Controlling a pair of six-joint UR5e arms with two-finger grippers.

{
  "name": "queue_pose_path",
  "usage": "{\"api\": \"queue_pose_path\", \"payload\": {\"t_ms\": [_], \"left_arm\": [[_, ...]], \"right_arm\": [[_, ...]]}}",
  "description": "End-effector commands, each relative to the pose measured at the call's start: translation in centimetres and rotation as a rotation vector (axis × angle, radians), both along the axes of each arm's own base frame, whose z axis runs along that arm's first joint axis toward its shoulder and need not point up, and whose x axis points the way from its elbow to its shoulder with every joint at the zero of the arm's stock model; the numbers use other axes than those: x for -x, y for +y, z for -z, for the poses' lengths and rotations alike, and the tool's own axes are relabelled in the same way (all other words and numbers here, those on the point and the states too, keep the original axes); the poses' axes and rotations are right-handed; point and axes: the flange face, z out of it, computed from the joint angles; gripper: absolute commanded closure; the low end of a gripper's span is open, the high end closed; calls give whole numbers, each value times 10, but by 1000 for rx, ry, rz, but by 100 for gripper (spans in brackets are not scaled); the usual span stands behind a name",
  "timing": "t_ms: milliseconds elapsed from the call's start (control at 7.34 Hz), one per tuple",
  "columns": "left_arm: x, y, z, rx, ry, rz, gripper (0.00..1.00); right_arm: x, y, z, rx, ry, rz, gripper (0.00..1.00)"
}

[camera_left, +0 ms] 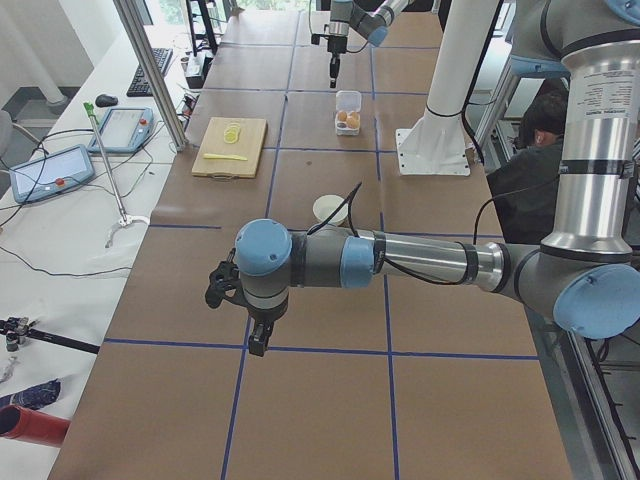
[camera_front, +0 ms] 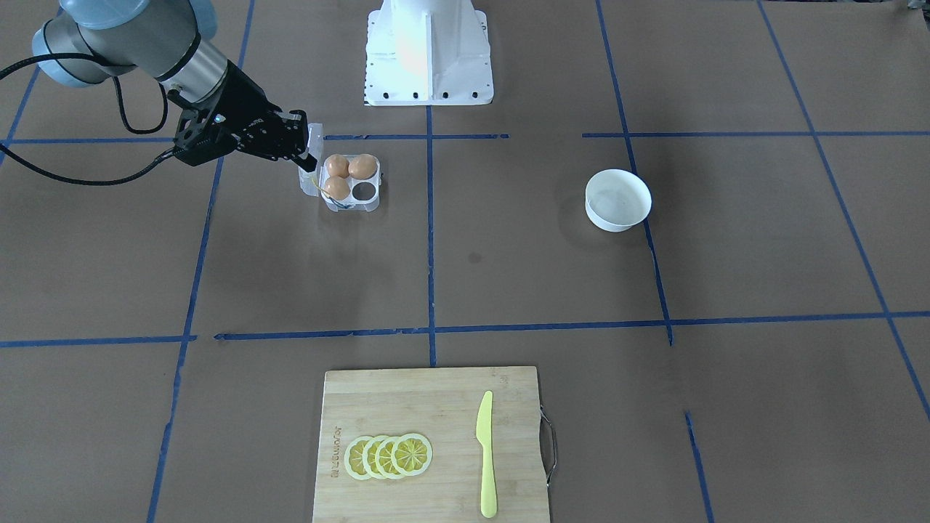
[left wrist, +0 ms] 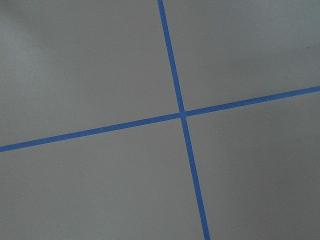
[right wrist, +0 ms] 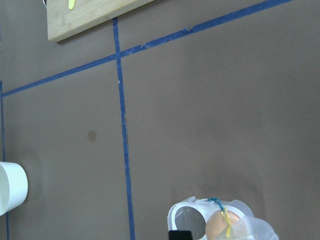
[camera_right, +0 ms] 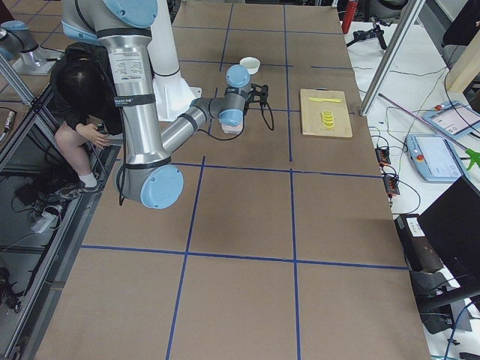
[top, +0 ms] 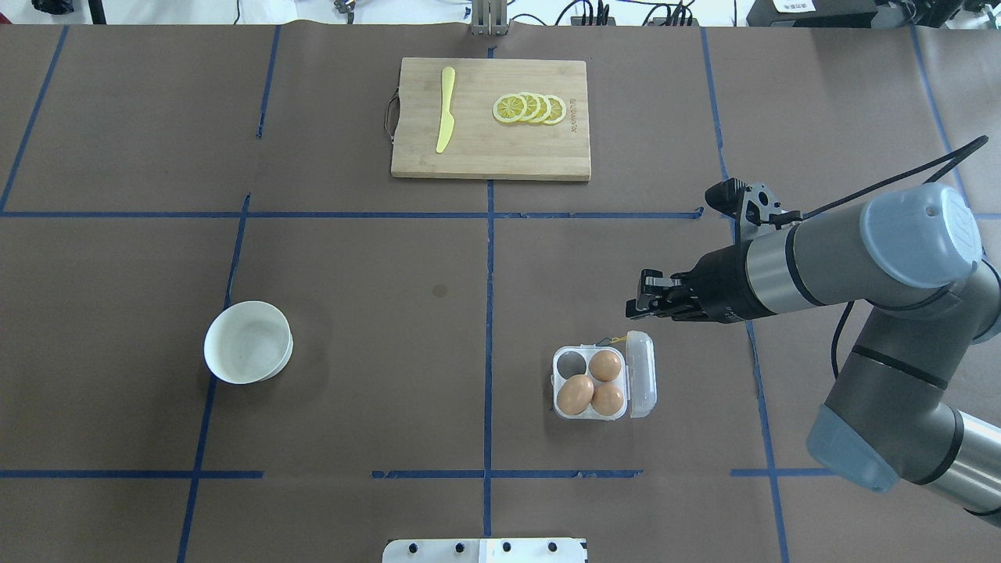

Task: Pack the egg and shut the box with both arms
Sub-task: 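Push the clear lid down over the eggs with the right gripper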

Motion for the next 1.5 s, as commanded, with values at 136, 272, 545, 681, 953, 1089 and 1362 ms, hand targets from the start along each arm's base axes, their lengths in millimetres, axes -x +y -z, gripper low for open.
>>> {"api": "queue_pose_path", "payload": {"t_ms": [136,272,545,681,953,1089,1362], "left_arm": [[-1,0,-1,1,0,-1,0],[-1,0,-1,1,2,-1,0],[-2,-1,0,1,3,-4,0],[-3,-1,1,-1,8,-6,0],[-3,-4,4,-7,7,-6,0],[-3,-4,4,-7,7,-6,0],[-3,-6,6,-12,6,-8,0]], "right_arm": [[-16,-6,-21,42,83,-21,93],[-13,-1,-37,37,128,0,93],[5,18,-56,16,182,-1,93],[16,27,-57,2,194,-5,93],[23,27,-42,-18,170,-18,92],[30,28,-33,-24,156,-24,92],[41,32,-23,-43,143,-31,92]]}}
